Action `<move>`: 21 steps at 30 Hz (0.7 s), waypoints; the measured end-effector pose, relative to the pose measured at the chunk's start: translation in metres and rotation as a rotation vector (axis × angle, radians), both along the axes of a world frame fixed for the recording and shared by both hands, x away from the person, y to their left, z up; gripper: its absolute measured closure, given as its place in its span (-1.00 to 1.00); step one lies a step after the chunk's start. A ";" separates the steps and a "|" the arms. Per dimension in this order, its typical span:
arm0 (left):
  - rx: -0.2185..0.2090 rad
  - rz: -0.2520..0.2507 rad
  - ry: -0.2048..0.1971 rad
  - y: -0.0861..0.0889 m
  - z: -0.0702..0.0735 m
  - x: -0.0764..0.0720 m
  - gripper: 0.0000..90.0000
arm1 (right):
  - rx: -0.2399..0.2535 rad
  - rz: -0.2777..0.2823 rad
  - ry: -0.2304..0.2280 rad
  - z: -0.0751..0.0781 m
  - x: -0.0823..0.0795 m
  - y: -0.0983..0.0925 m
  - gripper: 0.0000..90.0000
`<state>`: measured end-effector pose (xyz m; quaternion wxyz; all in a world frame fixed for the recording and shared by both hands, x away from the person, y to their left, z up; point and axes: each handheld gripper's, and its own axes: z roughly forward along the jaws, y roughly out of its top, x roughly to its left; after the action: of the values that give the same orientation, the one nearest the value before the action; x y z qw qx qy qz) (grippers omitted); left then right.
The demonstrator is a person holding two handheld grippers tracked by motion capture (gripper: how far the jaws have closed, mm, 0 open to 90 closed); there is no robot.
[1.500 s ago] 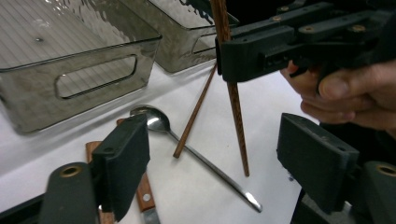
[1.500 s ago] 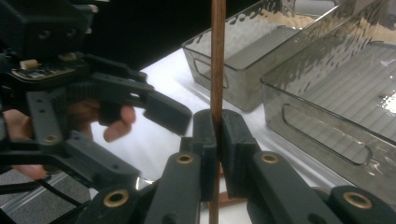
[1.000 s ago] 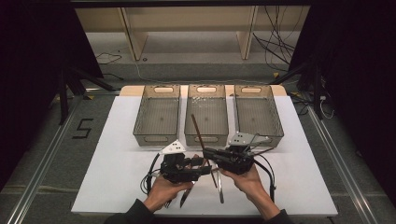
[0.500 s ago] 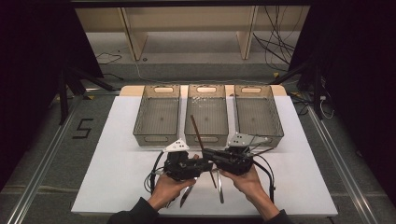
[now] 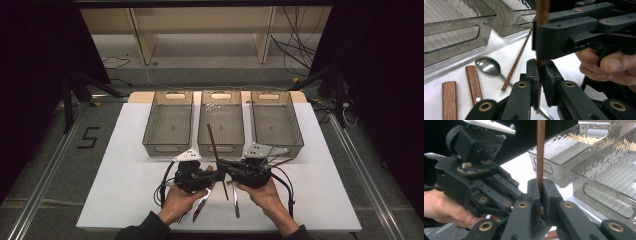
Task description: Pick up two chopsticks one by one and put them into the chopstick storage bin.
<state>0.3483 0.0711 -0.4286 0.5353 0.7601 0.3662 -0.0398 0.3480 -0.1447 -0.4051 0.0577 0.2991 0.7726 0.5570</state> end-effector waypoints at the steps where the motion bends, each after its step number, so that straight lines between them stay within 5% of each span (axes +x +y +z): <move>1: 0.004 -0.001 -0.003 0.000 0.000 0.000 0.87 | 0.002 0.001 0.001 0.000 0.000 0.000 0.88; 12: 0.026 0.040 0.014 0.022 0.008 0.013 0.87 | -0.009 -0.034 -0.053 0.010 -0.005 -0.016 0.28; 16: 0.046 0.075 -0.002 0.044 0.023 0.023 0.87 | -0.034 -0.052 -0.042 0.010 -0.006 -0.024 -0.05; 21: 0.062 0.113 -0.011 0.067 0.037 0.034 0.87 | -0.064 -0.067 -0.051 0.003 -0.013 -0.034 -0.18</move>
<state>0.3828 0.1377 -0.3921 0.5148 0.7547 0.4066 0.0059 0.3347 -0.1785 -0.4019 0.1052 0.3084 0.7779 0.5373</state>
